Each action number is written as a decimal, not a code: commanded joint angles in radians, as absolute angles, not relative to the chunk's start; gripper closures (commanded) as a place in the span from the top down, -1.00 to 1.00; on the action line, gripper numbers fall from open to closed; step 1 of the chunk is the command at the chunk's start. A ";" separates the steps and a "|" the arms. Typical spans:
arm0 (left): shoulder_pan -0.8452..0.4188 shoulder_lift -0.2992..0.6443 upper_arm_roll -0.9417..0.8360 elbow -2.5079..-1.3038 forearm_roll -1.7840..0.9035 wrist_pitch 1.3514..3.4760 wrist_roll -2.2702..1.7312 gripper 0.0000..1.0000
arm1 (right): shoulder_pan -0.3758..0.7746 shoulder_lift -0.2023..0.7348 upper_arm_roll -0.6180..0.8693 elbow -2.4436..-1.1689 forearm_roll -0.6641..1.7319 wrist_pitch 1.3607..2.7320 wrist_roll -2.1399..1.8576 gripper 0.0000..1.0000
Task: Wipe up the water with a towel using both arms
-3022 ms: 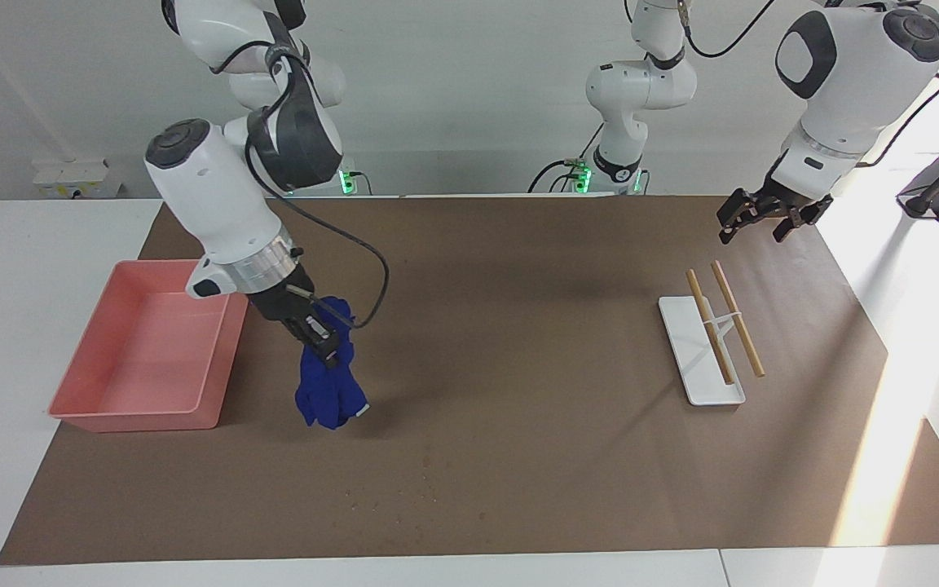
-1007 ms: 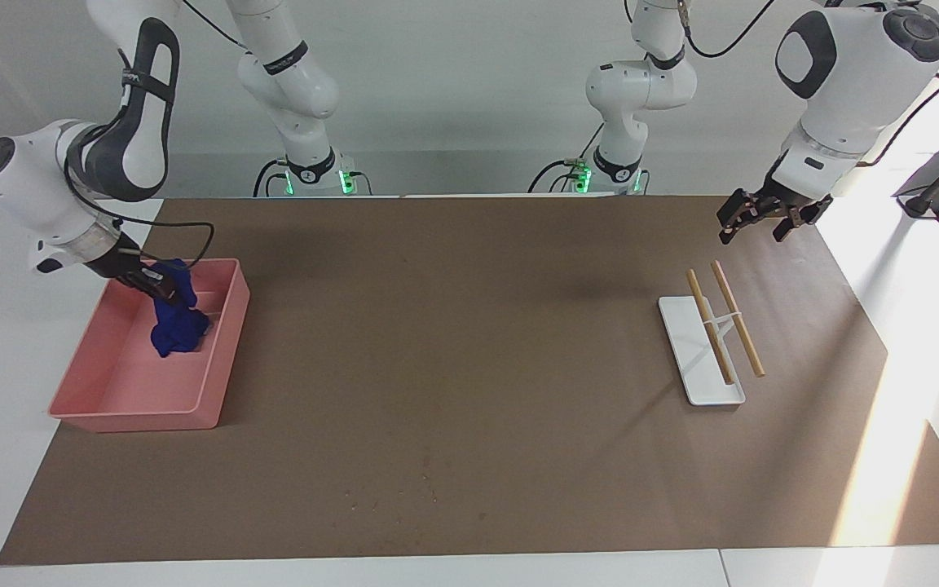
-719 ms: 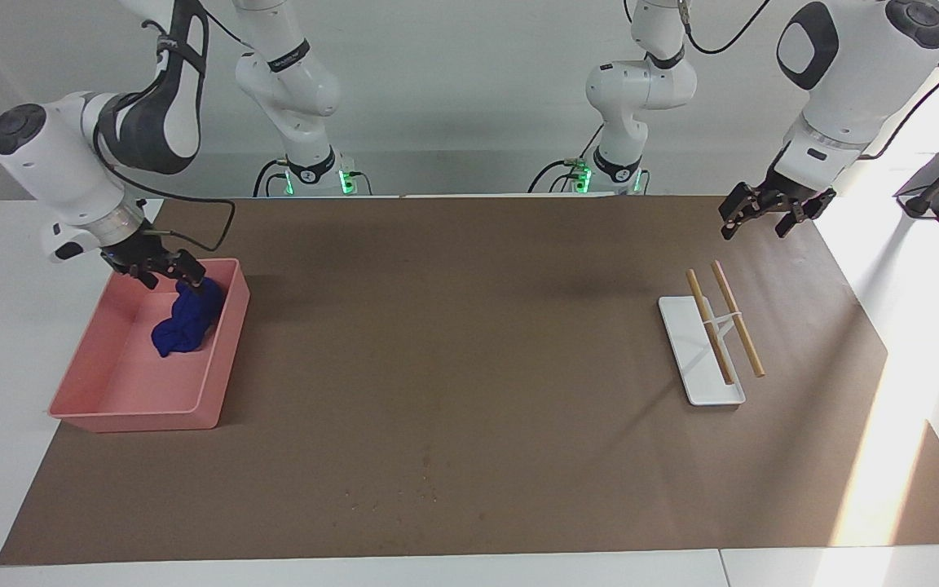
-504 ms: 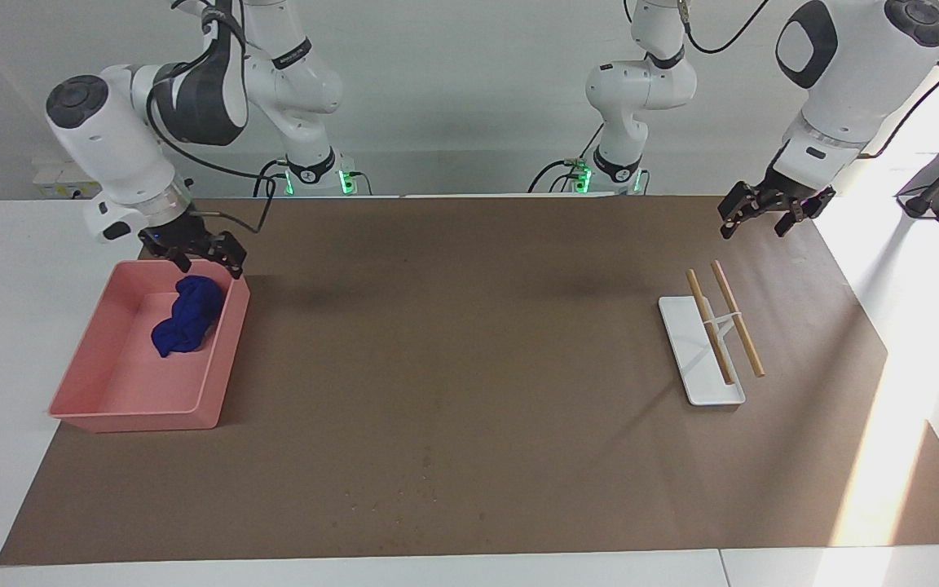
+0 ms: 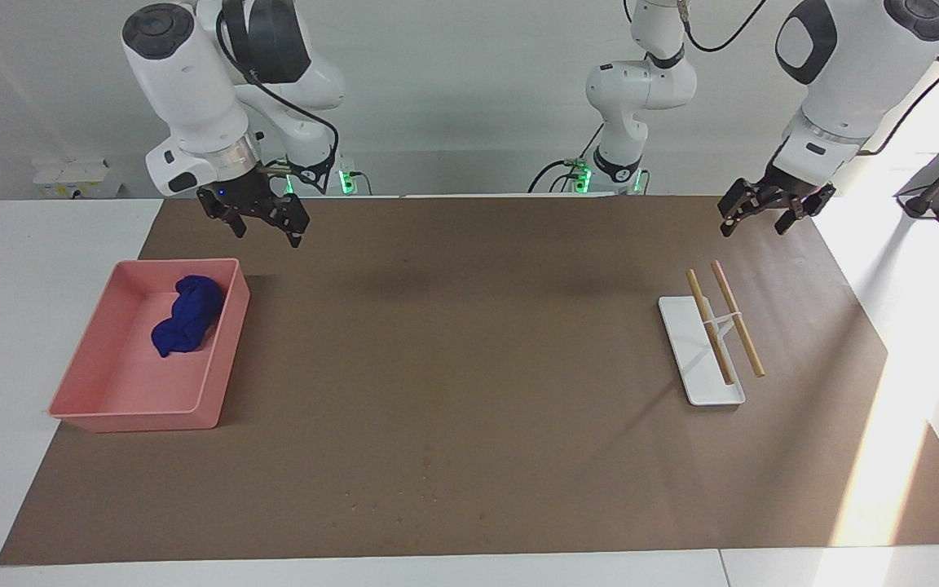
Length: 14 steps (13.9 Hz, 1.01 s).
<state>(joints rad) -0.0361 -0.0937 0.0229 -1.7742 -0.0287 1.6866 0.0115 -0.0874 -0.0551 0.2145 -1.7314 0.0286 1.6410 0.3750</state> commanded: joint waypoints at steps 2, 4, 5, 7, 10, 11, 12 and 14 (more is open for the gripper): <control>-0.048 -0.109 0.034 -1.778 -0.035 1.667 -0.002 1.00 | -0.095 0.017 0.213 -1.560 0.002 1.539 0.385 1.00; -0.048 -0.109 0.034 -1.778 -0.035 1.667 -0.002 1.00 | -0.104 0.018 0.213 -1.557 -0.012 1.536 0.371 1.00; -0.046 -0.109 0.034 -1.779 -0.035 1.667 -0.002 1.00 | -0.103 0.014 0.212 -1.560 -0.015 1.529 0.336 1.00; -0.046 -0.112 0.034 -1.779 -0.035 1.667 -0.002 1.00 | -0.106 0.011 0.207 -1.562 -0.015 1.516 0.272 1.00; -0.046 -0.114 0.034 -1.781 -0.035 1.667 -0.002 1.00 | -0.101 0.008 0.210 -1.560 -0.052 1.508 0.272 1.00; -0.045 -0.114 0.034 -1.781 -0.035 1.667 -0.002 1.00 | -0.101 0.006 0.212 -1.562 -0.052 1.506 0.270 1.00; -0.044 -0.114 0.034 -1.781 -0.035 1.667 -0.002 1.00 | -0.098 0.005 0.212 -1.563 -0.051 1.506 0.270 1.00; -0.044 -0.114 0.034 -1.781 -0.035 1.667 -0.002 1.00 | -0.098 0.003 0.213 -1.563 -0.045 1.506 0.267 1.00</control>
